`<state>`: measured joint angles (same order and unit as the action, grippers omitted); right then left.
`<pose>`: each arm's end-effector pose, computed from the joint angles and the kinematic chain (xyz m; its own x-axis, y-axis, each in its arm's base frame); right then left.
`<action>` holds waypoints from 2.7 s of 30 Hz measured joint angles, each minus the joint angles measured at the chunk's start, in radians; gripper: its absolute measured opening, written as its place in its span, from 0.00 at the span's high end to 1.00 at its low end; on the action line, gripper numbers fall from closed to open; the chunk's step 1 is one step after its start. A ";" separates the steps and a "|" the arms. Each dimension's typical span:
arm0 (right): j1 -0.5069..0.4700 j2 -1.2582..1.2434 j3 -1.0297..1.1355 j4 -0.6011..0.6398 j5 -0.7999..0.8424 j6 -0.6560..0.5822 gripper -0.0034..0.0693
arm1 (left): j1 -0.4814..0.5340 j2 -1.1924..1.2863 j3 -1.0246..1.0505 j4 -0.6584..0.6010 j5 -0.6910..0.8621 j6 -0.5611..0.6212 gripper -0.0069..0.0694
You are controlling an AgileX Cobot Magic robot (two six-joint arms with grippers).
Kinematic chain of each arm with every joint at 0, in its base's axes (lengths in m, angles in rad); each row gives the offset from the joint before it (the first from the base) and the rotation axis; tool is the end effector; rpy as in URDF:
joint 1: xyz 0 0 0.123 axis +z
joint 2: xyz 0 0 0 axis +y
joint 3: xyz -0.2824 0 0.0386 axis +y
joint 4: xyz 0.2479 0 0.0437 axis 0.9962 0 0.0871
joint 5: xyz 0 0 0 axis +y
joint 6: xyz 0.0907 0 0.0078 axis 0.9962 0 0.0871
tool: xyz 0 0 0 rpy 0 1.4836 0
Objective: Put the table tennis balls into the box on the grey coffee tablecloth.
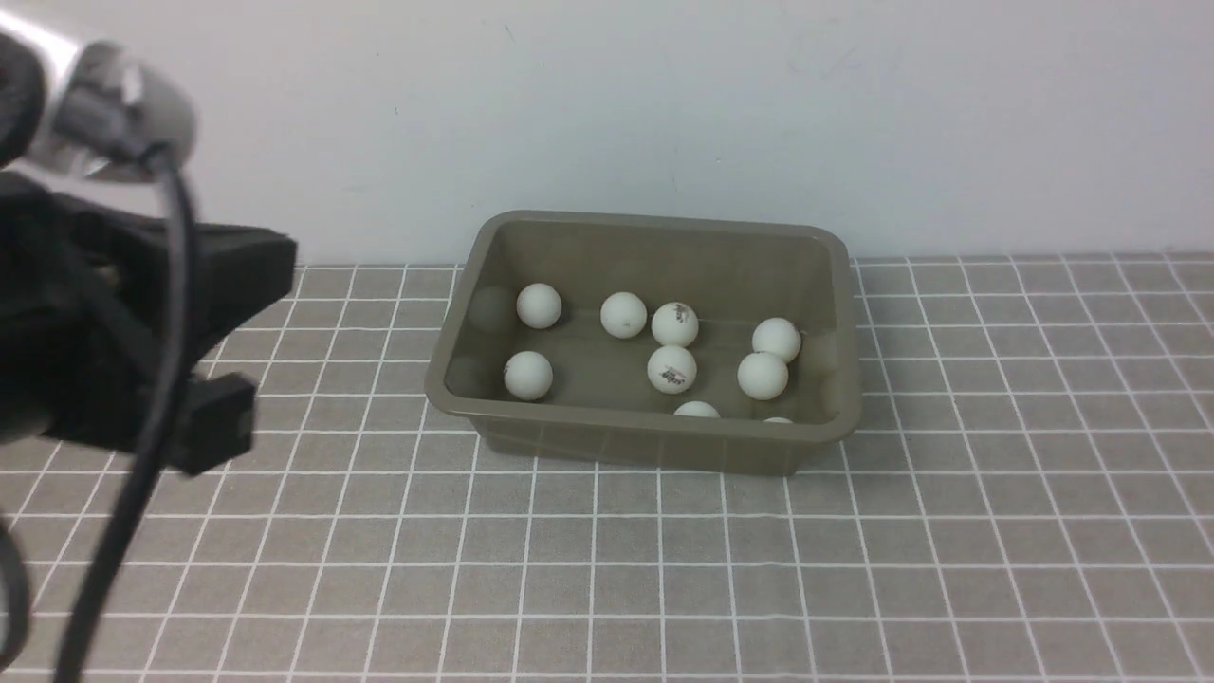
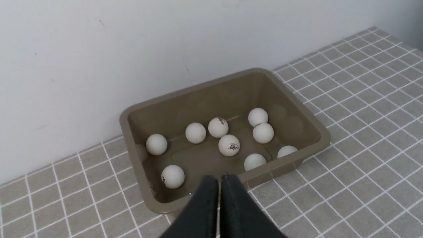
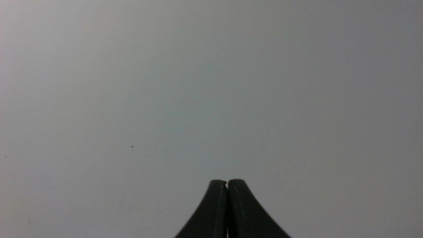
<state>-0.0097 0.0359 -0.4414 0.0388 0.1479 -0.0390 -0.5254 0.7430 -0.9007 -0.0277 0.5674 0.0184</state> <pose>0.0154 0.0004 0.3403 0.3381 -0.0039 -0.9411 0.0045 1.0000 -0.0025 0.1225 -0.0726 0.3956 -0.2766 0.1546 -0.9485 0.5124 0.8587 -0.0094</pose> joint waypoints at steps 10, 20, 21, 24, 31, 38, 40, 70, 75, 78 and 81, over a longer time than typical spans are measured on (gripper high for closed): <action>0.000 0.000 0.000 0.000 0.001 0.000 0.97 | 0.010 -0.291 0.079 0.088 0.050 -0.018 0.92; 0.000 0.000 0.000 0.000 0.002 0.000 0.97 | 0.363 -0.741 0.758 0.125 -0.112 -0.063 0.92; 0.000 0.000 0.000 0.000 0.002 0.000 0.97 | 0.389 -0.749 0.814 0.125 -0.117 -0.063 0.92; 0.000 -0.001 0.000 0.000 0.004 0.000 0.97 | 0.432 -0.754 0.916 0.117 -0.136 -0.062 0.92; 0.000 -0.001 0.000 0.000 0.005 0.000 0.97 | 0.448 -0.754 0.925 0.101 -0.183 -0.057 0.92; 0.000 -0.001 0.000 0.000 0.005 0.000 0.97 | 0.463 -0.754 0.925 0.084 -0.183 -0.051 0.92; 0.000 -0.001 0.000 0.000 0.005 0.000 0.97 | 0.464 -0.754 0.925 0.070 -0.183 -0.051 0.92; -0.028 -0.031 0.183 -0.032 0.168 0.000 0.97 | 0.467 -0.754 0.925 0.059 -0.183 -0.051 0.92; -0.030 -0.031 0.419 -0.039 0.210 0.000 0.97 | 0.467 -0.754 0.925 0.058 -0.183 -0.051 0.92; -0.030 -0.031 0.460 -0.039 0.240 0.001 0.97 | 0.467 -0.754 0.925 0.058 -0.184 -0.051 0.92; -0.030 -0.031 0.460 -0.039 0.238 0.001 0.97 | 0.467 -0.754 0.925 0.057 -0.184 -0.051 0.92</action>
<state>-0.0397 0.0046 0.0187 0.0000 0.3863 -0.0381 -0.0588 -0.0113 0.0240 0.0289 0.3837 -0.0331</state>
